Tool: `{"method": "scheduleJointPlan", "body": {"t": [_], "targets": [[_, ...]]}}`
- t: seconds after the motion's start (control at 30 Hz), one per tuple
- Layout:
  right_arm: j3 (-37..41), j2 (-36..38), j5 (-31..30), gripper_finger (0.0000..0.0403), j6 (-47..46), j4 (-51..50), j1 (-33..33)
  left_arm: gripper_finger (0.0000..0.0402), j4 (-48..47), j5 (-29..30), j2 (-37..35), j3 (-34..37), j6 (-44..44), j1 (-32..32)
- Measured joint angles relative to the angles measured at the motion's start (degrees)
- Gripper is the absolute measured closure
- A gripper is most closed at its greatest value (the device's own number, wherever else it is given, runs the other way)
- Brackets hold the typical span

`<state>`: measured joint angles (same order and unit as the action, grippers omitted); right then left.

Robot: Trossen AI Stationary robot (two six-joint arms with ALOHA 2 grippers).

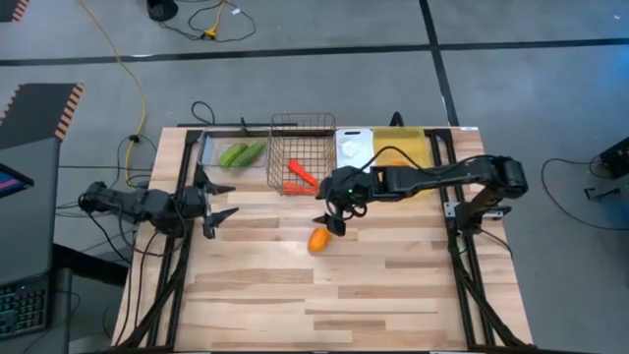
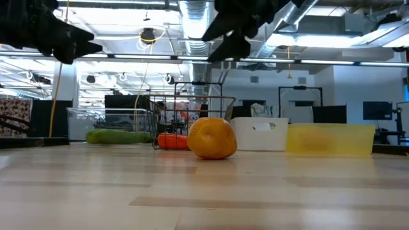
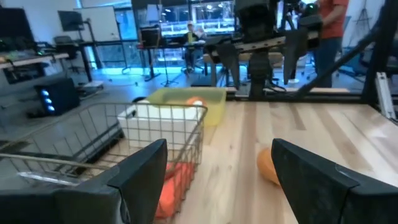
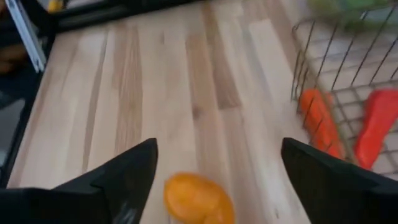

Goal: Sort produce into baskets
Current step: Put the potato into the yellow bin

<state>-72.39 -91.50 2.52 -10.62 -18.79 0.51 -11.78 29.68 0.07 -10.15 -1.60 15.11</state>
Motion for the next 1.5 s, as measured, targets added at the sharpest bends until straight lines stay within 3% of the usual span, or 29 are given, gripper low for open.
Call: {"method": "scheduleJointPlan", "body": {"t": [0.13,0.5,0.83,1.27,1.5], "targets": [[0.0,-1.9,0.5,0.0006,0.0,1.1,-0.5,0.0125,0.1,-4.5,0.2,0.2,0.7,-1.1],[0.0,-3.4,0.7,0.0017,1.4,2.9,-3.4,0.0125,0.9,-9.5,0.2,0.2,0.2,-4.7],[0.0,-3.4,0.7,0.0018,23.4,2.5,-8.6,0.0125,0.5,-11.8,0.2,0.2,1.6,-7.0],[0.0,-3.5,-1.5,0.0019,30.8,0.6,-8.1,0.0125,0.0,-11.2,0.2,0.2,1.9,-7.0],[0.0,-9.3,-2.7,0.0019,33.6,1.3,-7.0,0.0125,0.1,-7.9,0.1,0.2,0.1,-7.0]]}}
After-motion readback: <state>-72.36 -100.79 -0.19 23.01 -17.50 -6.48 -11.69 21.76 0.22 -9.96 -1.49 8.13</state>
